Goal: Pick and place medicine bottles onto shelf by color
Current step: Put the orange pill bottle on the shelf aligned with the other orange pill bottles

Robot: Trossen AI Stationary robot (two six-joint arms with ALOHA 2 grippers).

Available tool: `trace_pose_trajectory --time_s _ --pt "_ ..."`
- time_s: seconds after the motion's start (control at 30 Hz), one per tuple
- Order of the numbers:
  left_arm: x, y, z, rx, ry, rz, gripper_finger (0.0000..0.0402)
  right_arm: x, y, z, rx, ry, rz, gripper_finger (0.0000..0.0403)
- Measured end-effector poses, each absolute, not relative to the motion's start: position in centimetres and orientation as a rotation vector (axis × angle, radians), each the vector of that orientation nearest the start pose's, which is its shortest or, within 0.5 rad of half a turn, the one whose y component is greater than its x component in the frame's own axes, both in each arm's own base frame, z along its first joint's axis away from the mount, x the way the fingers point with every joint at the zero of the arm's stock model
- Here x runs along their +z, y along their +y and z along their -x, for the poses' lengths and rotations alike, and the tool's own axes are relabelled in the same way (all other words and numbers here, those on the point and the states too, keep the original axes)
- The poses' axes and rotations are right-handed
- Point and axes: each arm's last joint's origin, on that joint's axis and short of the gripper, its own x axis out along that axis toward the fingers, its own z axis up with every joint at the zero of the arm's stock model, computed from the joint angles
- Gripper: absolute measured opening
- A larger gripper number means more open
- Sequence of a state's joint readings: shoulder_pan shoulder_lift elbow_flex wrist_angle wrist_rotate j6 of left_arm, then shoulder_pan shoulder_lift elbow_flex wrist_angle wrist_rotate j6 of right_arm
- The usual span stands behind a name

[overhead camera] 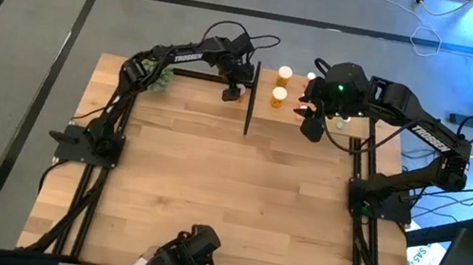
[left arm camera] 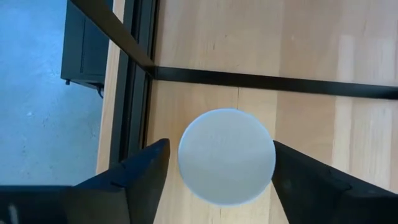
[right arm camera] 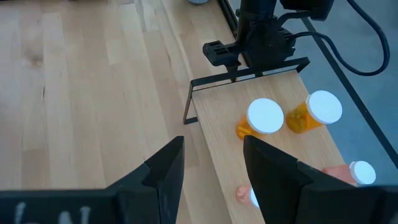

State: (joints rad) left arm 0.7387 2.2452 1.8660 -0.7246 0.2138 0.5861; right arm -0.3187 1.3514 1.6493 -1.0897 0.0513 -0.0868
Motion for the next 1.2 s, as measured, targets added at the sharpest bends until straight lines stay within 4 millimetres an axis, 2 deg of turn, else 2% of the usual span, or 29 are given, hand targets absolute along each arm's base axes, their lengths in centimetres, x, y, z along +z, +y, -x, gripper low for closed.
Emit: trace_pose_trajectory --time_s 0.4,1.03,1.2 --pt "18.9 31.8 -35.7 0.172 1.083 -0.033 0.0203 42.2 -7.9 -23.4 -0.315 0.803 -0.025 0.0168" --pt "18.7 31.1 -35.0 0.147 1.165 0.044 0.0196 42.2 -7.9 -23.4 -0.316 0.803 -0.025 0.0168" --pt "19.7 30.7 -34.5 0.162 1.176 0.066 0.0196 42.2 -7.9 -23.4 -0.315 0.803 -0.025 0.0168"
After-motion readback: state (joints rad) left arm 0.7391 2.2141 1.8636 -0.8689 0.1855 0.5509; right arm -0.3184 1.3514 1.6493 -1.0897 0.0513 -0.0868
